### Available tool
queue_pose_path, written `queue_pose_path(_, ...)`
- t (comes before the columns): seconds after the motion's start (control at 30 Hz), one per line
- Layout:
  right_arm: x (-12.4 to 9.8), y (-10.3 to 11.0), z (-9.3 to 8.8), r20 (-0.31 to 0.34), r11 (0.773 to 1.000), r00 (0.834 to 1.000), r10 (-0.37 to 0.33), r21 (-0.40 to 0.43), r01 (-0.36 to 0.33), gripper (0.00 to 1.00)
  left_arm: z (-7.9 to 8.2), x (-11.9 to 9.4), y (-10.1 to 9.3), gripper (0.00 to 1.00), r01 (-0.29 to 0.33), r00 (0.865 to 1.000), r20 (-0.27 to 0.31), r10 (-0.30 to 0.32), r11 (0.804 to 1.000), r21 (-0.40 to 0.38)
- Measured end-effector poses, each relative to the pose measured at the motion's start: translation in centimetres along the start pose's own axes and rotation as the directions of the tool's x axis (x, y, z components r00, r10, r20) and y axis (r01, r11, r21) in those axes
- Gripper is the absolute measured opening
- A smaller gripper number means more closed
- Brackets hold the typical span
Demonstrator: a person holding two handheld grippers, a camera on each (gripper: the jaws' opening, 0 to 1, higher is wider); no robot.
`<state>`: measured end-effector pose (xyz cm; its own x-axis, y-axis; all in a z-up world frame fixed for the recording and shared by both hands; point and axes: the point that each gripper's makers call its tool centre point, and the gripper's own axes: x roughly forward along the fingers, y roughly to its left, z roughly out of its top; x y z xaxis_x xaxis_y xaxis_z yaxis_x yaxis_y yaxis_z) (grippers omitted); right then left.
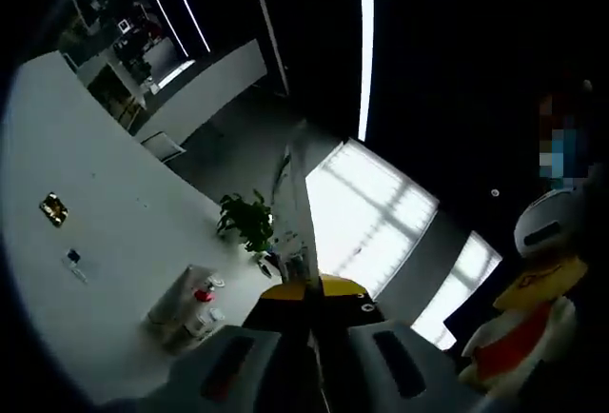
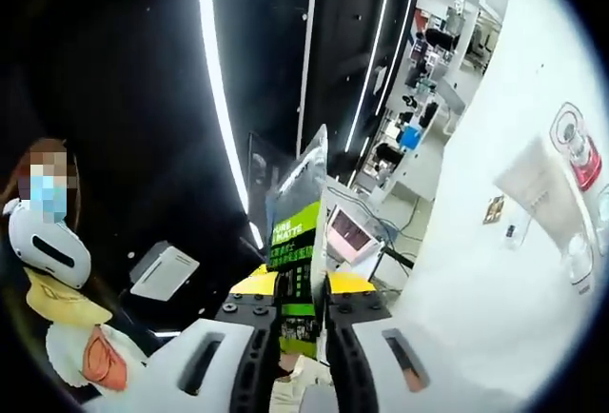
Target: Arrange the skincare products in the storage area until every visible bottle or jar stands upright without overlapping.
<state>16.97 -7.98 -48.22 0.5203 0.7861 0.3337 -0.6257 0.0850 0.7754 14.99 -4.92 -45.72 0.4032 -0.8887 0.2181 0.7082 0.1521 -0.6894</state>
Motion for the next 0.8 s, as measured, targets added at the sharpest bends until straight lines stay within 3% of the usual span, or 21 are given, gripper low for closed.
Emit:
queue_pose_path(0.07,-0.3,1.0,0.7,0.024,0.999,0.998,0.052,-0.011,-0.051,0.03,0.0,-0.3,0.7,0.00,-0.033,0.999,-0.009,0.033,0.999,0.007)
queue_pose_path(0.23,-0.3,1.1,0.5,0.006,1.000,1.000,0.018,-0.016,-0.017,0.01,-0.3,-0.5,1.3,0.00,-0.071,0.997,-0.038,0.073,0.996,0.052)
queue_pose_path(0.33,-0.4,2.0,0.4,0.012,0.996,0.998,0.068,0.053,-0.068,0.01,-0.7,-0.2,1.4,0.00,-0.097,0.991,-0.073,0.109,0.985,0.145)
queue_pose_path(0.37,-0.4,1.7,0.3,0.007,0.999,0.999,0.045,0.024,-0.046,0.01,-1.0,-0.2,1.9,0.00,-0.131,0.984,-0.091,0.152,0.971,0.200)
queue_pose_path(0.43,-0.7,0.6,0.2,-0.005,1.000,1.000,-0.009,0.004,0.009,0.01,-1.2,-0.3,2.2,0.00,-0.153,0.979,-0.098,0.181,0.958,0.244)
queue_pose_path(0.57,-0.8,0.4,0.3,-0.004,0.999,1.000,-0.022,-0.023,0.022,0.01,-1.7,-0.2,2.2,0.07,-0.147,0.980,-0.101,0.173,0.963,0.226)
queue_pose_path(0.67,-0.8,0.2,0.4,-0.004,0.999,0.999,-0.033,-0.034,0.033,0.01,-4.4,-0.4,3.2,0.24,-0.163,0.954,-0.212,0.210,0.962,0.218)
queue_pose_path(0.73,-0.7,-0.2,0.5,0.001,0.999,0.999,-0.043,-0.025,0.043,0.01,-4.9,-0.2,2.9,0.21,-0.145,0.963,-0.201,0.181,0.973,0.181)
queue_pose_path(0.8,-0.9,-0.7,0.5,0.003,0.998,0.998,-0.058,-0.017,0.058,0.01,-4.9,-0.2,3.0,0.18,-0.160,0.965,-0.182,0.191,0.972,0.172)
